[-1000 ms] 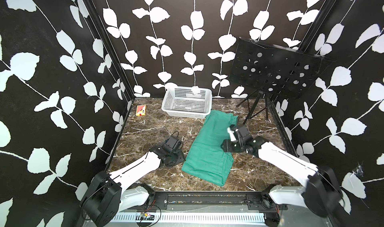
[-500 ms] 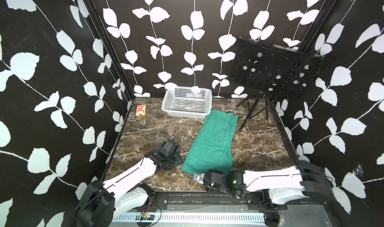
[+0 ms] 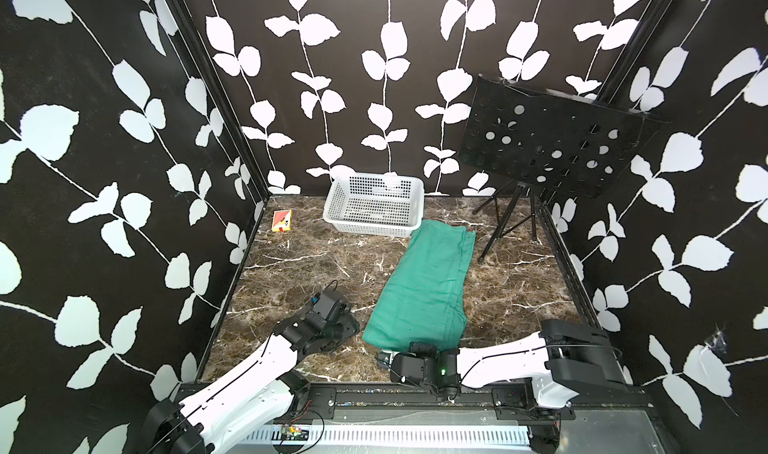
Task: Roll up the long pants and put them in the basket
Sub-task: Roll the long pant at the center of the board.
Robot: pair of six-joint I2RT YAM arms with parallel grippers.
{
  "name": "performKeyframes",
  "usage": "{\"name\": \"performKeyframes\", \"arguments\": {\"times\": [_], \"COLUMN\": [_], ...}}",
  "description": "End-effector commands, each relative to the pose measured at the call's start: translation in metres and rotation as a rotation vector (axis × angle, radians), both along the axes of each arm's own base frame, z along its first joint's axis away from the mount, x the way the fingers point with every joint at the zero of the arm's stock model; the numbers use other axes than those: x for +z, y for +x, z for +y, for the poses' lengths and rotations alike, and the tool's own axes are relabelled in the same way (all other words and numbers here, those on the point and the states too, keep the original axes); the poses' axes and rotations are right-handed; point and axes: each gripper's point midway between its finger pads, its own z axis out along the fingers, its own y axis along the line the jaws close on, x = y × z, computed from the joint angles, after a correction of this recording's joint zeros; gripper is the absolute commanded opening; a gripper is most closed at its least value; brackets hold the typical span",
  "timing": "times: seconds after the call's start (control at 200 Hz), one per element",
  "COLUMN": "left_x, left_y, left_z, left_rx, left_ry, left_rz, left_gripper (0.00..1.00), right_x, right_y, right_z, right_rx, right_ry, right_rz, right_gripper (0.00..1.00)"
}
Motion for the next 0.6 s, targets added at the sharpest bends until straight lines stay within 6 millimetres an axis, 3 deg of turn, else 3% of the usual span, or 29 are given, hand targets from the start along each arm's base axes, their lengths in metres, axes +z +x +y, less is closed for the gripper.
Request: {"name": "performKeyframes", "arguments": {"times": [0.0, 0.16, 0.345, 0.505, 0.525, 0.595], "left_x": [-0.002, -0.002, -0.008, -0.009, -0.01, -0.012], "left_y": [-0.008, -0.012, -0.008, 0.004, 0.005, 0.011], "left_z": [-0.01, -0.023, -0.029, -0.028, -0.028, -0.025], "left_rx": [0.035, 0.089, 0.163, 0.212, 0.22, 0.246], "left_ry": [-0.089, -0.169, -0.222, -0.232, -0.23, -0.215], "left_rz": [0.042, 0.051, 0.05, 0.009, 0.004, -0.017], "left_gripper": [0.68, 0.76, 0.78, 0.67, 0.65, 0.6], "right_x": [0.02, 0.03, 0.039, 0.031, 0.042, 0.041], "right_y": [-0.004, 0.005, 0.008, 0.001, 0.001, 0.0], "right_z": [0.033, 0.051, 0.064, 0.062, 0.062, 0.058], "right_rx": [-0.068, -0.143, -0.138, -0.118, -0.111, -0.104], "right_ry": [0.183, 0.314, 0.389, 0.384, 0.414, 0.413], "right_rz": [0.121, 0.229, 0.286, 0.346, 0.343, 0.348], "right_gripper": [0.0, 0.0, 0.0, 0.0, 0.0, 0.0]}}
